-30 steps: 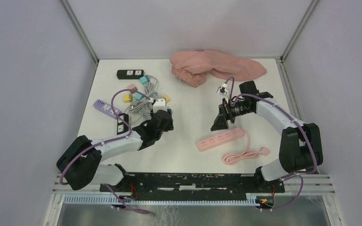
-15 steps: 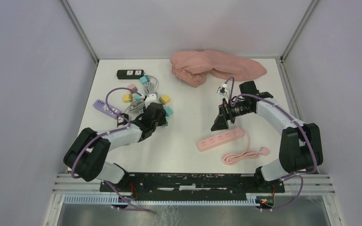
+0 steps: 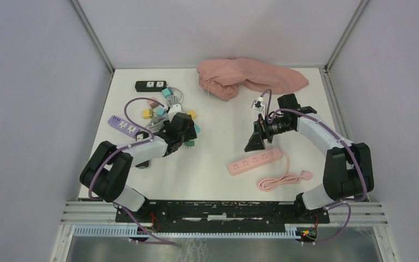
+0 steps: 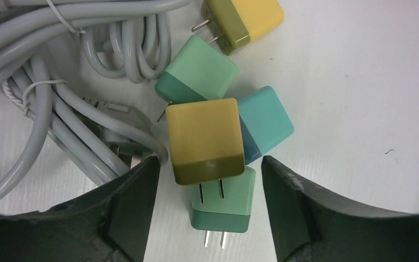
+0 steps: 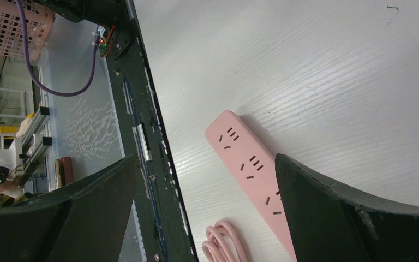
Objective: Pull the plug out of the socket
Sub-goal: Place the plug at the center of the board, then reset both arms
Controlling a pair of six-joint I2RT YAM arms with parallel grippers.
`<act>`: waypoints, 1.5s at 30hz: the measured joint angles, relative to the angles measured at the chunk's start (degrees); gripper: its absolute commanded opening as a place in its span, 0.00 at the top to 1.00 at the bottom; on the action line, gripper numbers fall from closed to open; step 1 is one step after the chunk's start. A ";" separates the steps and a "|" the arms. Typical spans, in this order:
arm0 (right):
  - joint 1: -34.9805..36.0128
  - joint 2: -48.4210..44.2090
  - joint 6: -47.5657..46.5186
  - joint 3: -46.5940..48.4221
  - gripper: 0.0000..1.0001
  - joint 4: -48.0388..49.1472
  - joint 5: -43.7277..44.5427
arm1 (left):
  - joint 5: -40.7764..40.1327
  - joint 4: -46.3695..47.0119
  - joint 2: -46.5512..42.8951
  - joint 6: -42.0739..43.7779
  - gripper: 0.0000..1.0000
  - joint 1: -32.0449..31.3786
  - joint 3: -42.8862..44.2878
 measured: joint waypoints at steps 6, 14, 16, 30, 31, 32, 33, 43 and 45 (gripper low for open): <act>-0.07 0.00 -0.07 0.00 0.00 -0.22 0.00 | -0.02 -0.87 -3.10 -0.09 0.09 0.11 0.00; -0.55 -0.02 -0.76 0.70 0.00 -1.25 0.59 | 3.21 -2.51 -9.97 -0.09 0.01 0.35 -0.76; -0.81 -0.26 -1.25 1.07 0.00 -1.46 0.74 | 5.03 -2.43 -12.59 -0.09 0.00 0.35 -1.57; -4.17 -5.07 -3.52 6.73 0.00 -5.92 6.25 | 17.90 -1.25 -35.04 0.44 0.01 0.33 -6.05; -4.24 -5.60 -3.65 8.15 0.00 -6.49 7.67 | 18.51 -1.36 -36.41 0.66 0.01 0.33 -5.99; -4.31 -5.97 -3.72 9.70 0.00 -7.34 9.29 | 18.99 -1.60 -37.68 0.92 0.01 0.33 -5.79; -4.39 -6.47 -3.76 11.58 0.00 -7.87 11.06 | 19.39 -1.99 -38.73 1.29 0.01 0.33 -5.42; -4.81 -14.38 -3.82 25.88 0.00 -13.68 19.98 | 21.79 -6.25 -44.30 5.86 0.01 0.33 1.44; -4.81 -16.41 -1.81 27.12 0.00 -12.87 20.41 | 22.05 -7.72 -44.78 6.47 0.01 0.33 3.02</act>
